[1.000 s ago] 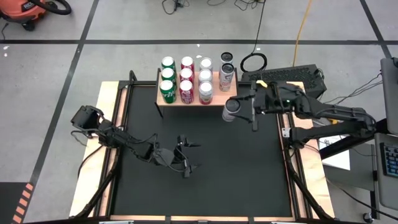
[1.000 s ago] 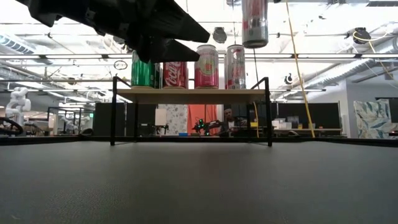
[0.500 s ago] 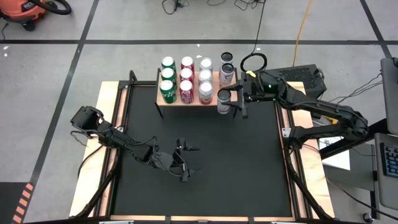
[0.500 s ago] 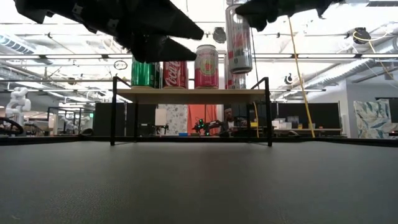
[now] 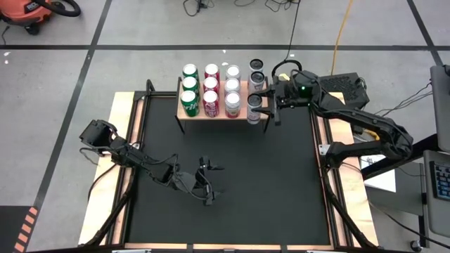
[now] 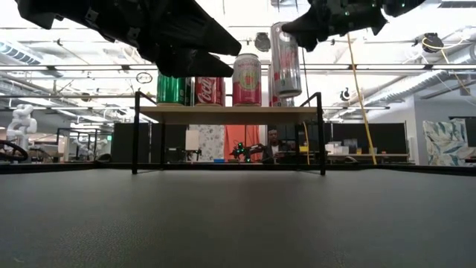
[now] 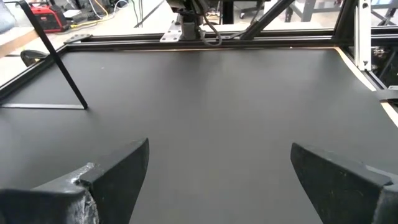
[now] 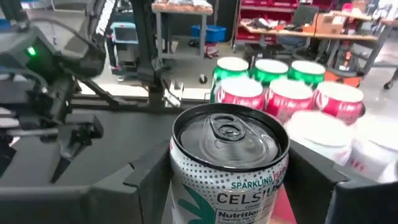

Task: Place canned beverage on shelf
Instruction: Put the white soda can on the shelf aligned with the other white soda cans

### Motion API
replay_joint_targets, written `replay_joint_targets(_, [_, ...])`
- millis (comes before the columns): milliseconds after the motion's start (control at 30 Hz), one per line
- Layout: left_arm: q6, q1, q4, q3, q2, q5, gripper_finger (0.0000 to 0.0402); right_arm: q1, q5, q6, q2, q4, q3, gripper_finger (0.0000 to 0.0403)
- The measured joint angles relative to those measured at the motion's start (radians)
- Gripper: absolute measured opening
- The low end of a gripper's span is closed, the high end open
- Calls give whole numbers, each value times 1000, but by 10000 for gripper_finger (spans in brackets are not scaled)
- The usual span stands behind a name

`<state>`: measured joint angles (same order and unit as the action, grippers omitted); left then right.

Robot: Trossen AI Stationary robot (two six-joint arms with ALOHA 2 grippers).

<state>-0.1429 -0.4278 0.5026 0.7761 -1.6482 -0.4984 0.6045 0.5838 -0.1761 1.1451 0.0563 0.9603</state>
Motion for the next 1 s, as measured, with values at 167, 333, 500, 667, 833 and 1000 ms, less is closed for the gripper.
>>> replay_joint_targets(167, [0, 1, -4, 0, 0, 0, 395, 25, 1, -4, -4, 52, -48, 230])
replay_joint_targets(333, [-5, 1, -21, 0, 0, 0, 395, 70, 36, 14, -14, 107, -60, 230])
replay_joint_targets(500, [-1, 3, -19, 0, 0, 0, 395, 100, 50, 26, -5, 92, -62, 230])
replay_joint_targets(667, [0, 3, -19, 0, 0, 0, 395, 103, 50, 26, 15, 103, -62, 230])
replay_joint_targets(833, [1, 3, -19, 0, 0, 0, 395, 103, 50, 26, 37, 111, -62, 230])
replay_joint_targets(1000, [0, 3, -18, 0, 0, 0, 395, 103, 50, 23, 44, 113, -62, 232])
